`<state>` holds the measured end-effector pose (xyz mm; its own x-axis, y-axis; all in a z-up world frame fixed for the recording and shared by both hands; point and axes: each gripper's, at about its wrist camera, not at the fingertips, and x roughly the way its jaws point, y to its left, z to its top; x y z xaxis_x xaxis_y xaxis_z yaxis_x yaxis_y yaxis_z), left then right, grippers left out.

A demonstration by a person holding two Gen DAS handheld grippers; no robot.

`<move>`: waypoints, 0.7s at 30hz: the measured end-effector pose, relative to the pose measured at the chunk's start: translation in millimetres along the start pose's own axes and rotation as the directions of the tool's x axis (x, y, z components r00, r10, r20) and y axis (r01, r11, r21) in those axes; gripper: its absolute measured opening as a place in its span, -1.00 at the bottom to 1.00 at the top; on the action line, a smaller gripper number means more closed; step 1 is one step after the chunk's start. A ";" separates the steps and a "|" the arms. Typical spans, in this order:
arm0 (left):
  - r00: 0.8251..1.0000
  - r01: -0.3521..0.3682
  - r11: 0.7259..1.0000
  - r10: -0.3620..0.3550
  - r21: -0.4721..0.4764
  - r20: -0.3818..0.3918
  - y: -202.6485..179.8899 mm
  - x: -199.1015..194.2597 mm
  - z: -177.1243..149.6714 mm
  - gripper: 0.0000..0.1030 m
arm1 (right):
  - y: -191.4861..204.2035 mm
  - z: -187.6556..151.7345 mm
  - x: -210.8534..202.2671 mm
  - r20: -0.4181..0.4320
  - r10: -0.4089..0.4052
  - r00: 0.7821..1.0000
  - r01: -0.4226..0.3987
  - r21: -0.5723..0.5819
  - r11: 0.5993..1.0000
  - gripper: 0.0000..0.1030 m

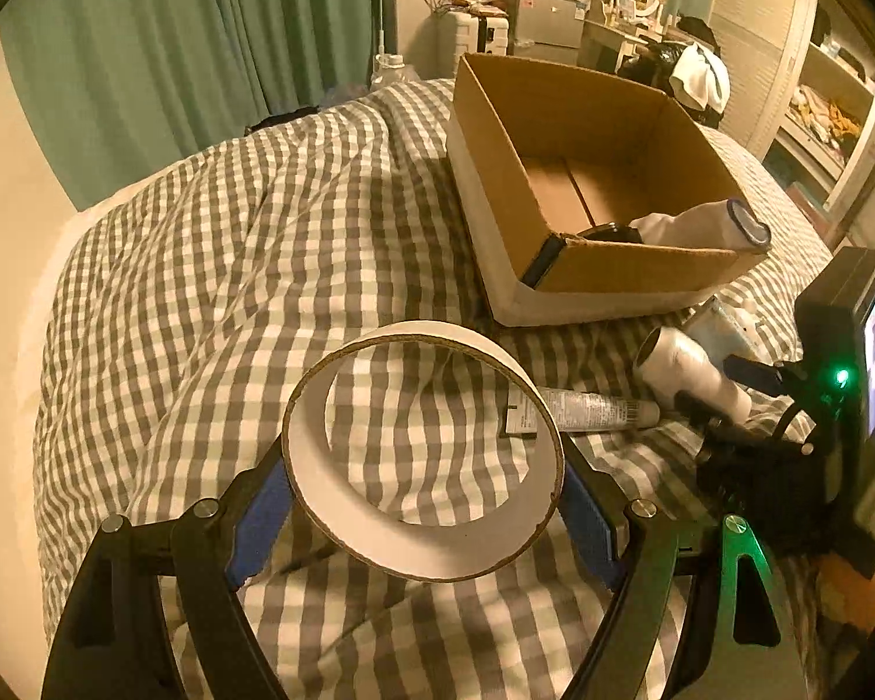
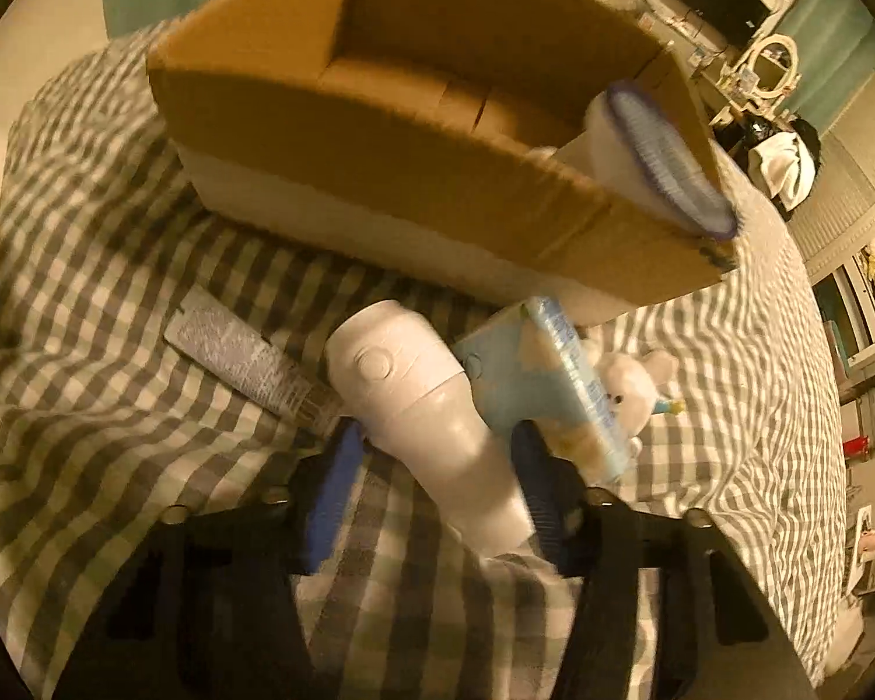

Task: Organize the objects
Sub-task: 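Grasp the white cylindrical bottle with the right gripper and lift it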

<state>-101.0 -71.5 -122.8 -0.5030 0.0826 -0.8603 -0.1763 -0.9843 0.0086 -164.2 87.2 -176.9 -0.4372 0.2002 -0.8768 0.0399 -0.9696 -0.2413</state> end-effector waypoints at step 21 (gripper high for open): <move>1.000 0.004 0.999 -0.003 -0.054 0.027 19.1 -31.4 -12.2 0.63 | 28.6 28.8 16.8 -0.082 0.038 0.996 -0.055 -0.217 0.975 0.02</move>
<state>-78.2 -94.8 -101.8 -0.5253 0.0893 -0.8462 -0.1328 -0.9909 -0.0221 -196.3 58.8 -186.5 -0.3607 0.1738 -0.9164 0.2582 -0.9255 -0.2771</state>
